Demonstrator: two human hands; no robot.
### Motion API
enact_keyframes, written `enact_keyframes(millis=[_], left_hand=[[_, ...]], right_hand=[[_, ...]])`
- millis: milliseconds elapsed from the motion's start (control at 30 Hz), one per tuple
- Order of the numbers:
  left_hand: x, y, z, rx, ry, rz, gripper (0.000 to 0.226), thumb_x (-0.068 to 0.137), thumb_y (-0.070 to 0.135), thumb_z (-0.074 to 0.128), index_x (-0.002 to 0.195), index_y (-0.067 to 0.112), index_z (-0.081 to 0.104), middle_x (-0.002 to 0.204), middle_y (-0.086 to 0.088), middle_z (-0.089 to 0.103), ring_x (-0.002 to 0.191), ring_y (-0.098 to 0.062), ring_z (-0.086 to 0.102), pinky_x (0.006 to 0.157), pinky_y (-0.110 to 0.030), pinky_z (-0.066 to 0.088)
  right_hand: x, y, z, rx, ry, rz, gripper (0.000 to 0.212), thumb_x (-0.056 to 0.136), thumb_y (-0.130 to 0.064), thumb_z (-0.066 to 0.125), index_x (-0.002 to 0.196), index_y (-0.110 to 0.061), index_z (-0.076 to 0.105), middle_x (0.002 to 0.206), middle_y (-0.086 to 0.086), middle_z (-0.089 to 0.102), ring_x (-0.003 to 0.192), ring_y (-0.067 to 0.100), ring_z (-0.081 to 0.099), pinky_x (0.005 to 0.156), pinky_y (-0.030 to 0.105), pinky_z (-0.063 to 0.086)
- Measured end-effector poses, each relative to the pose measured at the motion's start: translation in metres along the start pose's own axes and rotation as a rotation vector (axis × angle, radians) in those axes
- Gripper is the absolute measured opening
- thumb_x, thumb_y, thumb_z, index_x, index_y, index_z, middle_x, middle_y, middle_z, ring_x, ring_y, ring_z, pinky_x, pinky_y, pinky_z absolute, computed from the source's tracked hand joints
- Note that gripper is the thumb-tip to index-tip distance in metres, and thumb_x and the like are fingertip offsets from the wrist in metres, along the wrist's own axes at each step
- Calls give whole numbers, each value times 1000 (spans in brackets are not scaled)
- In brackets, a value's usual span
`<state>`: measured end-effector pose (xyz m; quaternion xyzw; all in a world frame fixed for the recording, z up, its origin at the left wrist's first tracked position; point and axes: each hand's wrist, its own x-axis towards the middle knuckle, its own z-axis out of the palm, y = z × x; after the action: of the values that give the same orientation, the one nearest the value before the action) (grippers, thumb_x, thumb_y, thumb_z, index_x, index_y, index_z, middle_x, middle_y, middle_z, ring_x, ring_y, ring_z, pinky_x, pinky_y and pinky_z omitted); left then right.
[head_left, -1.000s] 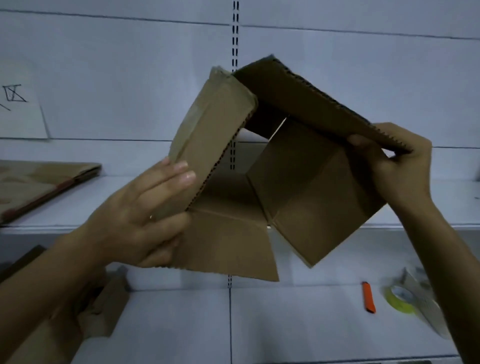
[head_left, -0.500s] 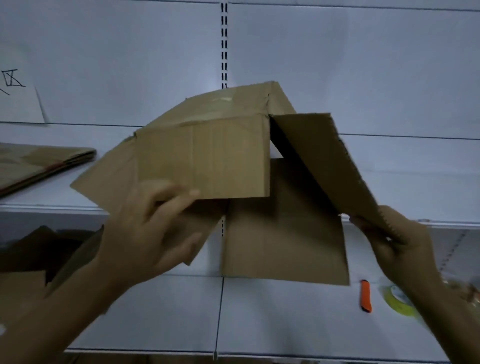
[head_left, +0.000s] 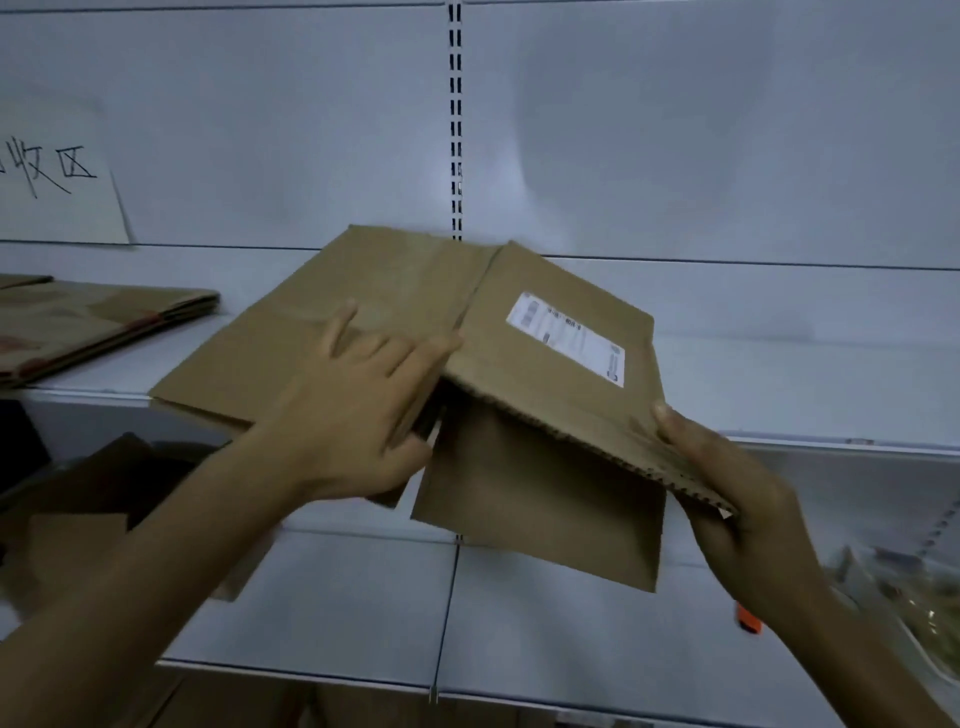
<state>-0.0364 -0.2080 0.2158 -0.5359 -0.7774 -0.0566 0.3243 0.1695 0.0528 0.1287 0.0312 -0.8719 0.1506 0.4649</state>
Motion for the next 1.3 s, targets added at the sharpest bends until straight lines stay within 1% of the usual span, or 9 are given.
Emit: enact_keyframes(millis=[100,167,333,500,633,833,1000,1167,1300], left_hand=[[-34,-18,30,12,-278,42,72,73,48,40,141,25,35,127,-9,61,108,-29,63,92,-51,47],[-47,-24,45,-65,-391,-28,85,69,58,38,145,31,11,149,-11,39,131,-32,45,100,-52,41],[-59,-24,66,-3,-277,1,98,67,73,44,146,17,26,151,-5,35,132,-28,43,93,-51,48],[-72,-22,83,1,-98,-39,82,74,45,52,146,14,28,152,-6,33,137,-29,27,97,-59,40],[-85,-12,96,49,-69,-30,99,59,21,79,144,4,30,151,-14,32,137,-38,24,98,-64,30],[-134,-5,116,120,-16,64,48,102,23,15,145,4,26,151,-18,31,139,-43,25,103,-65,26],[-170,-21,130,183,-327,277,107,61,55,78,147,15,29,156,-18,20,141,-36,23,100,-60,37],[-151,-31,100,-96,-26,-170,93,78,61,53,152,24,10,158,-12,16,142,-29,21,103,-62,34],[-130,-45,81,-307,130,-696,109,72,63,68,152,26,4,161,-6,-5,146,-30,7,112,-57,19]], right_hand=[[-5,-1,19,33,-128,-21,44,89,-30,50,132,-36,50,137,-7,53,121,10,51,96,35,45],[-8,-4,33,61,-173,-26,37,94,-47,45,129,-36,51,135,-13,53,123,7,49,95,39,44],[-5,-11,45,147,-184,46,44,90,-58,48,127,-36,54,137,-10,52,127,6,45,98,36,44],[12,-19,-1,690,-679,351,71,58,-55,81,124,-48,57,145,-23,41,136,-2,34,107,19,35],[18,-6,4,714,-47,758,59,63,-67,66,107,-29,66,110,-5,69,105,13,64,95,38,52],[18,-19,49,1001,-151,1045,59,79,-57,56,122,-16,61,112,3,71,104,20,67,90,41,53],[11,-27,71,1008,110,1019,29,87,-14,63,114,-23,59,114,1,69,100,16,68,85,33,55],[-12,-46,82,792,36,879,23,87,-16,64,105,-29,58,99,-7,71,83,7,70,67,22,55],[-16,-63,88,710,-65,715,19,87,-12,63,97,-29,60,83,-14,73,78,4,70,60,17,54]])
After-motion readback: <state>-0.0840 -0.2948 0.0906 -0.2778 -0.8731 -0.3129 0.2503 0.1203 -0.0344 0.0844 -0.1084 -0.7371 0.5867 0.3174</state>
